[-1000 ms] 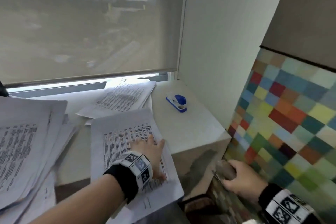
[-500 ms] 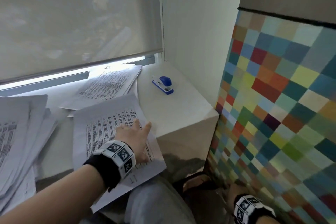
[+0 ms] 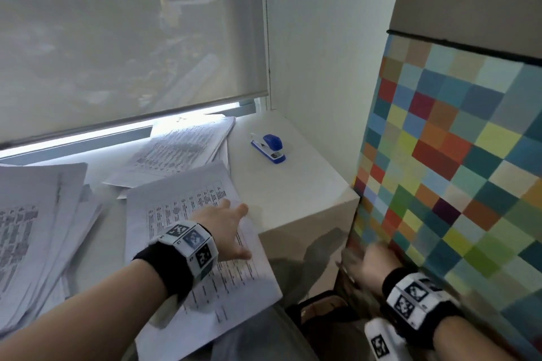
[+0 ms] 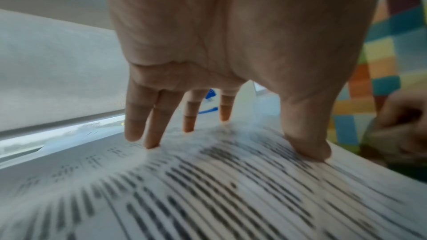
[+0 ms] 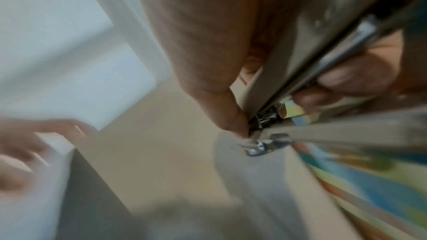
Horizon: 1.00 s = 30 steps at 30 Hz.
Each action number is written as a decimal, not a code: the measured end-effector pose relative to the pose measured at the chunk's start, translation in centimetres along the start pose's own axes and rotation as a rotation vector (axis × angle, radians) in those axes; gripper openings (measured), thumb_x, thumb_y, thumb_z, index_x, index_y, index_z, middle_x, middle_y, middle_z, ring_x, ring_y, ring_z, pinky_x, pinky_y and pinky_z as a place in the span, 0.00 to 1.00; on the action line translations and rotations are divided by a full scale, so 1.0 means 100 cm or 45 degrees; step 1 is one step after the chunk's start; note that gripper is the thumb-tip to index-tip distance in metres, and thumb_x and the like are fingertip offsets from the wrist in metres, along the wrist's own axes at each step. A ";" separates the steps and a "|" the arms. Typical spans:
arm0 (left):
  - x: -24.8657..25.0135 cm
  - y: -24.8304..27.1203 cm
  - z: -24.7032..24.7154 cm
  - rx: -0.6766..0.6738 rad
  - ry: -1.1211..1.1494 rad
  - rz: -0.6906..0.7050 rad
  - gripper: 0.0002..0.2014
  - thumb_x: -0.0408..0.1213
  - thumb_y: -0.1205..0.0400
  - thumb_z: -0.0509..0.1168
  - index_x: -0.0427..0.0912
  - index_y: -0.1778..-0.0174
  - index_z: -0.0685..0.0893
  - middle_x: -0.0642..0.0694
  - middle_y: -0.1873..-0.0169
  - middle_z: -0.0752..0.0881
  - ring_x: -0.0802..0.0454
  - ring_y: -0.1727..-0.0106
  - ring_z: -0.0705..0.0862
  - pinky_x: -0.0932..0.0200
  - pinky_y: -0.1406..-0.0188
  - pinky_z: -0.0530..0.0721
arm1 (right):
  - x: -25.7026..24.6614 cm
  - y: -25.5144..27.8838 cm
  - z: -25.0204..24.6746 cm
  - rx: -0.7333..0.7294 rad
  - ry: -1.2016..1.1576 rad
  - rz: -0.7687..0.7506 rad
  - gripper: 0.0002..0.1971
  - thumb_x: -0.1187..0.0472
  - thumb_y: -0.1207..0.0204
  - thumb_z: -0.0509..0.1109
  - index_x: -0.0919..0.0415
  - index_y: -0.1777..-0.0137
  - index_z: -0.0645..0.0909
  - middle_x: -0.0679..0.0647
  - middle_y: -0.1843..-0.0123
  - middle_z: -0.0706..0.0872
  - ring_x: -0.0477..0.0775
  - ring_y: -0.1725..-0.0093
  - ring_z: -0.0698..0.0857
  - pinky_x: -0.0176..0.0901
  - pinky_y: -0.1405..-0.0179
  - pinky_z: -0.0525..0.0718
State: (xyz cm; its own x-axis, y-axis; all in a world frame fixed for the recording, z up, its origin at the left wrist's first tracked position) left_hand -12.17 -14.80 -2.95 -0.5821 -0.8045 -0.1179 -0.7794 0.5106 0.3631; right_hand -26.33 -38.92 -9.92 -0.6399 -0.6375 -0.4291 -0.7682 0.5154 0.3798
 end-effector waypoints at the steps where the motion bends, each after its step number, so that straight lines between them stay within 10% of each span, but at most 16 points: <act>1: -0.005 -0.001 -0.005 -0.002 0.029 0.013 0.39 0.66 0.26 0.68 0.53 0.24 0.66 0.49 0.32 0.76 0.46 0.35 0.80 0.48 0.36 0.80 | -0.018 0.002 -0.014 0.051 -0.079 -0.080 0.12 0.52 0.26 0.69 0.57 0.67 0.76 0.52 0.68 0.80 0.53 0.67 0.80 0.40 0.70 0.77; 3: -0.018 -0.003 -0.015 -0.004 0.111 0.019 0.29 0.60 0.21 0.67 0.52 0.27 0.73 0.51 0.31 0.79 0.48 0.32 0.78 0.52 0.32 0.75 | -0.059 0.007 -0.046 0.105 -0.222 -0.262 0.05 0.58 0.31 0.71 0.58 0.58 0.82 0.53 0.62 0.87 0.55 0.58 0.86 0.45 0.58 0.84; 10: -0.085 -0.014 -0.023 0.108 0.442 -0.043 0.18 0.41 0.21 0.73 0.50 0.34 0.83 0.53 0.37 0.83 0.54 0.38 0.80 0.58 0.33 0.74 | -0.139 -0.020 -0.062 0.109 -0.063 -0.315 0.26 0.53 0.29 0.74 0.54 0.32 0.75 0.54 0.40 0.84 0.55 0.43 0.83 0.42 0.42 0.80; 19: -0.161 -0.054 -0.010 0.082 0.353 -0.188 0.45 0.56 0.31 0.78 0.52 0.20 0.65 0.51 0.22 0.71 0.46 0.24 0.70 0.47 0.23 0.70 | -0.237 -0.088 -0.047 0.322 0.063 -0.423 0.20 0.45 0.28 0.70 0.57 0.41 0.82 0.59 0.42 0.83 0.61 0.44 0.81 0.44 0.43 0.79; 24: -0.186 -0.070 0.003 -0.027 0.296 -0.238 0.61 0.66 0.40 0.79 0.53 0.16 0.52 0.52 0.19 0.65 0.43 0.21 0.65 0.41 0.21 0.67 | -0.276 -0.141 -0.078 0.395 0.190 -0.398 0.26 0.49 0.25 0.69 0.60 0.30 0.76 0.63 0.31 0.78 0.65 0.32 0.77 0.48 0.32 0.76; 30: -0.192 -0.080 0.006 -0.012 0.248 -0.259 0.62 0.70 0.48 0.79 0.55 0.19 0.60 0.52 0.29 0.71 0.44 0.28 0.69 0.37 0.27 0.69 | -0.255 -0.185 -0.059 0.185 0.293 -0.253 0.14 0.53 0.24 0.70 0.67 0.55 0.80 0.61 0.58 0.83 0.62 0.53 0.85 0.42 0.61 0.75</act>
State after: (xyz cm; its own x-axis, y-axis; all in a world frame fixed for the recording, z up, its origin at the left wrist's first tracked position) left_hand 5.06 -3.27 -4.19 -0.3577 -0.9338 -0.0101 -0.8730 0.3305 0.3587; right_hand 4.29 -35.54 -1.16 -0.4683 -0.8380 -0.2802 -0.8831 0.4336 0.1792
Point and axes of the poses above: each hand's wrist, its own y-axis away from the middle knuckle, its own z-axis out of the palm, x = y × z, the point moved 8 cm from there along -y, towards the middle knuckle
